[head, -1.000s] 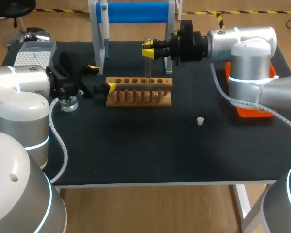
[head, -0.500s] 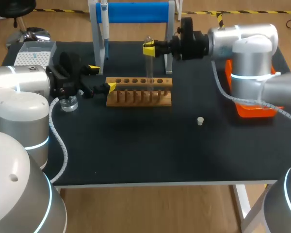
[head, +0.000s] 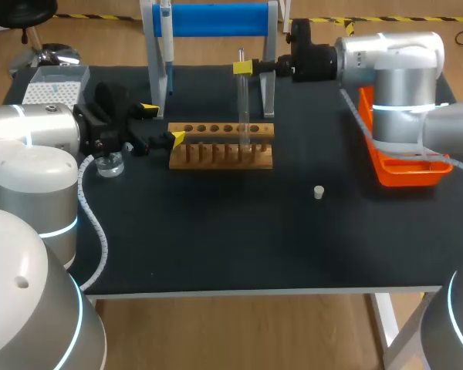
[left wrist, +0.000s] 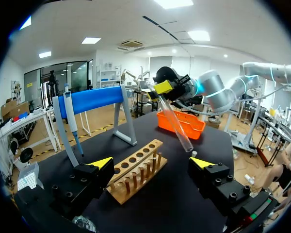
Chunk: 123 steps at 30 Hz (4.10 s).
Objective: Invert the test tube, pick up the pipette, mount the tip to pipette, aspirate from beaker and dispense into the tube, eject the tip, return the pipette, and cap with the stopper.
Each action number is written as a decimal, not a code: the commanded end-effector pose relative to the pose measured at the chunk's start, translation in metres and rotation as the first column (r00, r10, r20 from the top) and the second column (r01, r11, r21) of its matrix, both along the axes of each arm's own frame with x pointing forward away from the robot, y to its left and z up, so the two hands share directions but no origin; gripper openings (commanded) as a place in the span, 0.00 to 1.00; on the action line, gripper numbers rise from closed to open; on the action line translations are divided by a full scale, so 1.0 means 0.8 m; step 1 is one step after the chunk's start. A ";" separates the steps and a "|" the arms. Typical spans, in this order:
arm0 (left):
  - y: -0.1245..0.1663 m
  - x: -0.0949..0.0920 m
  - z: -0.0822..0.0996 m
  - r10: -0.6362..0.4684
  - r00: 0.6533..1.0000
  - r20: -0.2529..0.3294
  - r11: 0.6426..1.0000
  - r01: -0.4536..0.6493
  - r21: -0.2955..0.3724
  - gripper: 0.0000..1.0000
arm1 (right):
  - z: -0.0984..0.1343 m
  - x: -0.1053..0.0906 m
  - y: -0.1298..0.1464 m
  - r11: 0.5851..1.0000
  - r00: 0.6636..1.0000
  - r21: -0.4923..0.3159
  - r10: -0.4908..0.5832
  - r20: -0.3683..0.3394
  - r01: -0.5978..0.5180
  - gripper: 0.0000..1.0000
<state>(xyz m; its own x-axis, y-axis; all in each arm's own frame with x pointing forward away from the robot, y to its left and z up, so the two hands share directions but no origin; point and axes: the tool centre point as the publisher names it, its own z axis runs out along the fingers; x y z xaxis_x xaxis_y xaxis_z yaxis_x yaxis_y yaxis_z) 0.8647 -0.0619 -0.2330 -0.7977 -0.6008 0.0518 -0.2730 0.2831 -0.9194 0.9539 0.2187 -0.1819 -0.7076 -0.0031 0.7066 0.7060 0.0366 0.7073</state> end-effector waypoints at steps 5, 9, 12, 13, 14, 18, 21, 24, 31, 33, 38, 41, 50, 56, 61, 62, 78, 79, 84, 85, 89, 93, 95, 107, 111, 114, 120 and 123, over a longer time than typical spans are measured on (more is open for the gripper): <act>-0.001 0.000 -0.001 0.001 1.000 0.000 1.000 -0.001 0.001 1.00 | -0.009 0.002 -0.003 1.000 0.835 0.012 0.003 -0.550 0.004 0.00; -0.001 0.000 -0.001 0.001 1.000 0.000 1.000 -0.001 0.001 1.00 | -0.013 -0.004 -0.004 0.999 0.807 -0.013 0.022 -0.590 -0.037 0.00; -0.001 0.000 -0.001 0.001 1.000 0.000 1.000 -0.001 0.001 1.00 | -0.015 -0.008 -0.005 0.998 0.792 -0.023 0.035 -0.610 -0.062 0.00; -0.001 0.000 -0.001 0.001 1.000 0.000 1.000 -0.001 0.001 1.00 | -0.016 -0.011 -0.006 0.997 0.791 -0.032 0.038 -0.611 -0.073 0.00; -0.001 0.000 -0.001 0.001 1.000 0.000 1.000 -0.001 0.001 1.00 | -0.017 -0.012 -0.006 0.996 0.786 -0.032 0.043 -0.616 -0.079 0.00; -0.001 0.000 -0.001 0.001 1.000 0.000 1.000 -0.001 0.001 1.00 | -0.020 -0.019 -0.007 0.993 0.783 -0.044 0.057 -0.619 -0.108 0.00; -0.001 0.000 -0.001 0.001 1.000 0.000 1.000 -0.001 0.001 1.00 | -0.023 -0.022 -0.009 0.993 0.777 -0.045 0.057 -0.627 -0.109 0.00; -0.001 0.000 -0.001 0.001 1.000 0.000 1.000 -0.001 0.001 1.00 | -0.027 -0.023 -0.011 0.994 0.794 -0.058 0.034 -0.607 -0.087 0.00; -0.001 0.000 -0.001 0.001 1.000 0.000 1.000 -0.001 0.001 1.00 | -0.032 -0.022 -0.015 0.997 0.780 -0.033 0.033 -0.625 -0.069 0.00; -0.001 0.000 -0.001 0.001 1.000 0.000 1.000 -0.001 0.001 1.00 | -0.033 -0.023 -0.015 0.997 0.775 -0.027 0.035 -0.631 -0.067 0.00; -0.001 0.000 -0.001 0.001 1.000 0.000 1.000 -0.001 0.001 1.00 | -0.035 -0.024 -0.015 0.997 0.761 -0.011 0.048 -0.647 -0.073 0.00; -0.001 0.000 -0.001 0.001 1.000 0.000 1.000 -0.001 0.001 1.00 | -0.036 -0.026 -0.016 0.997 0.753 -0.004 0.057 -0.656 -0.079 0.00; -0.001 0.000 -0.001 0.001 1.000 0.000 1.000 -0.001 0.001 1.00 | -0.039 -0.029 -0.015 0.995 0.736 0.003 0.077 -0.673 -0.101 0.00; -0.001 0.000 -0.001 0.001 1.000 0.000 1.000 -0.001 0.001 1.00 | -0.041 -0.030 -0.016 0.995 0.724 0.003 0.076 -0.686 -0.102 0.00; -0.001 0.000 -0.001 0.001 1.000 0.000 1.000 -0.001 0.001 1.00 | -0.042 -0.031 -0.016 0.995 0.720 0.001 0.071 -0.690 -0.097 0.00; -0.001 0.000 -0.001 0.001 1.000 0.000 1.000 -0.001 0.001 1.00 | -0.042 -0.031 -0.016 0.996 0.720 0.003 0.069 -0.690 -0.093 0.00; -0.001 0.000 -0.001 0.001 1.000 0.000 1.000 -0.001 0.001 1.00 | -0.040 -0.030 -0.016 0.997 0.717 0.012 0.062 -0.695 -0.074 0.00; -0.001 0.000 -0.001 0.001 1.000 0.000 1.000 -0.001 0.001 1.00 | -0.040 -0.030 -0.016 0.997 0.717 0.012 0.062 -0.695 -0.074 0.00; -0.007 -0.002 0.003 -0.043 0.992 0.122 0.998 0.038 0.043 1.00 | -0.040 -0.030 -0.016 0.997 0.717 0.012 0.062 -0.695 -0.074 0.00; -0.008 -0.003 0.004 -0.062 0.983 0.171 0.998 0.055 0.042 1.00 | -0.040 -0.030 -0.016 0.997 0.717 0.012 0.062 -0.695 -0.074 0.00; -0.011 -0.005 0.006 -0.150 0.930 0.335 0.988 0.149 0.028 1.00 | -0.040 -0.030 -0.016 0.997 0.717 0.012 0.062 -0.695 -0.074 0.00; -0.015 -0.018 0.016 -0.241 0.787 0.569 0.967 0.242 0.075 1.00 | -0.040 -0.030 -0.016 0.997 0.717 0.012 0.062 -0.695 -0.074 0.00; -0.017 -0.022 0.020 -0.257 0.750 0.610 0.965 0.233 0.120 1.00 | -0.040 -0.030 -0.016 0.997 0.717 0.012 0.062 -0.695 -0.074 0.00; -0.018 -0.019 0.021 -0.259 0.769 0.584 0.966 0.220 0.138 1.00 | -0.040 -0.030 -0.016 0.997 0.717 0.012 0.062 -0.695 -0.074 0.00; -0.019 -0.017 0.022 -0.262 0.721 0.641 0.965 0.215 0.152 1.00 | -0.040 -0.030 -0.016 0.997 0.717 0.012 0.062 -0.695 -0.074 0.00; -0.030 -0.014 0.024 -0.341 0.570 0.748 0.940 0.221 0.261 1.00 | -0.040 -0.030 -0.016 0.997 0.717 0.012 0.062 -0.695 -0.074 0.00; -0.047 -0.007 0.020 -0.470 0.366 0.803 0.882 0.227 0.412 1.00 | -0.040 -0.030 -0.016 0.997 0.717 0.012 0.062 -0.695 -0.074 0.00; -0.053 -0.006 0.020 -0.480 0.280 0.832 0.876 0.213 0.433 1.00 | -0.040 -0.030 -0.016 0.997 0.717 0.012 0.062 -0.695 -0.074 0.00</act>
